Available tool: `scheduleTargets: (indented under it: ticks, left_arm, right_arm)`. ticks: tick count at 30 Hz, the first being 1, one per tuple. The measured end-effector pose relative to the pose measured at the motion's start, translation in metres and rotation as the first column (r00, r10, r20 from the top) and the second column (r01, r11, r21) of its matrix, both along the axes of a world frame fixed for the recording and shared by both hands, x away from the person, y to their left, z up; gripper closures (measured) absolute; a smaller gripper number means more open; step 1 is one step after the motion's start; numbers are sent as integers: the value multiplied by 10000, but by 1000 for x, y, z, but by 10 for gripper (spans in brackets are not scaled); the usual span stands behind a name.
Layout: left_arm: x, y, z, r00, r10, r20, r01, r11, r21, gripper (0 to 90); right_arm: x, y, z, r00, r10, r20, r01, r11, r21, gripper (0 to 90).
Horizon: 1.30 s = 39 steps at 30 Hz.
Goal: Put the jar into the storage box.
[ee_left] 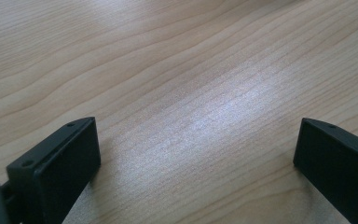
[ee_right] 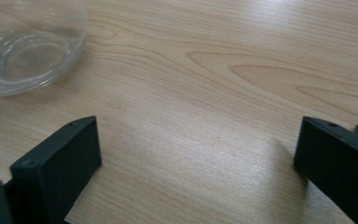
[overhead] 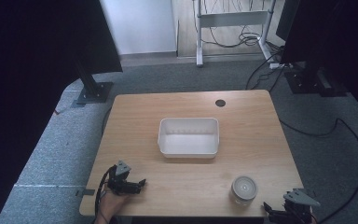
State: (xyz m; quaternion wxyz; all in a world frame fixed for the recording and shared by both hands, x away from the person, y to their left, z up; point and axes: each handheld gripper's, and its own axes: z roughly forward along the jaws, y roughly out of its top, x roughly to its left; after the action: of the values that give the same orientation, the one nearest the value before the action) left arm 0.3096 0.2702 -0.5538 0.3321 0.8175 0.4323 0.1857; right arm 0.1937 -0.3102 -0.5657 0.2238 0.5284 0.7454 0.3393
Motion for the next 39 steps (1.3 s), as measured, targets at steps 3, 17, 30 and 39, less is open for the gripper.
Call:
scheduleTargets:
  ticks: [3, 17, 30, 39]
  left_arm:
    - [0, 0, 0, 10000, -1, 1, 1, 10000, 2, 3]
    - [0, 0, 0, 10000, 5, 5, -5, 10000, -1, 3]
    - [0, 0, 0, 10000, 70, 15, -70, 10000, -13, 3]
    - [0, 0, 0, 9999, 98, 22, -98, 10000, -17, 4]
  right_arm:
    - [0, 0, 0, 10000, 33, 21, -33, 10000, -40, 0]
    - [0, -1, 1, 9995, 321, -83, -321, 9995, -71, 7]
    - [-1, -2, 3, 9991, 416, 118, -418, 9990, 165, 22]
    - [-5, 3, 12, 9969, 701, 354, -713, 9969, 342, 22]
